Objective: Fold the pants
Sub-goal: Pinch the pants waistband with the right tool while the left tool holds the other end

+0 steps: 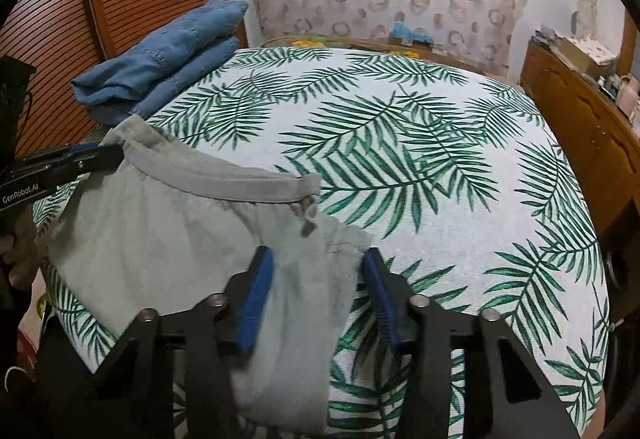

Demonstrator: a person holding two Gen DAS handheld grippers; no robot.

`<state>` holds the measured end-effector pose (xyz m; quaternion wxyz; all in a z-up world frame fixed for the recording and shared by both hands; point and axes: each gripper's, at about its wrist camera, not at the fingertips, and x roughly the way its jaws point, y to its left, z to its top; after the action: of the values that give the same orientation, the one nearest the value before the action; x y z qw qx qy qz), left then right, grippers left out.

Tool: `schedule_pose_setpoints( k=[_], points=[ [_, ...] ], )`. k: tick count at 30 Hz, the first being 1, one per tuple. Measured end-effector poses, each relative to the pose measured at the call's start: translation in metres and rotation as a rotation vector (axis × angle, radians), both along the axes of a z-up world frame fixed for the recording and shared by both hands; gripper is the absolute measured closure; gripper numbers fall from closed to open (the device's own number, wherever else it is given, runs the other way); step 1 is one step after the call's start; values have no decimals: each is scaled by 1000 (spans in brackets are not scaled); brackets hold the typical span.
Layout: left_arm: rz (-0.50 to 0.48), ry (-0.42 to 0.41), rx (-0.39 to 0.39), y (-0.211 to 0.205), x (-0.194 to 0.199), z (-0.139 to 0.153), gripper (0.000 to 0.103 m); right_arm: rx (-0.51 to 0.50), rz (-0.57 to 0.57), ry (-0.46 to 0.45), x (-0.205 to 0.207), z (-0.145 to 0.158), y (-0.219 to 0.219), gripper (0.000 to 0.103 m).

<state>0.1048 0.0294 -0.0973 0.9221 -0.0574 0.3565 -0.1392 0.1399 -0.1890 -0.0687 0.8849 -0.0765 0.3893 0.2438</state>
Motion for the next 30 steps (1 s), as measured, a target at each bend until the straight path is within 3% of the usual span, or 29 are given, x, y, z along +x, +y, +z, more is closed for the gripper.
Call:
schedule_pose_setpoints(
  k=[7,10,23,30],
  points=[
    [-3,-31,9,-6,-7,7,85,57,30,32,-1,2,-3,89],
    [-2,-44,-2,-7,-10,10,86,75,33,25,-3,4,-5,94],
    [-8,-154,-29,-11,-26,44,88,100,25,-86,-23,30,-8,96],
    [-8,-192,6,-12,-22,62,88,117,39,-149,-26,55,-10,96]
  ],
)
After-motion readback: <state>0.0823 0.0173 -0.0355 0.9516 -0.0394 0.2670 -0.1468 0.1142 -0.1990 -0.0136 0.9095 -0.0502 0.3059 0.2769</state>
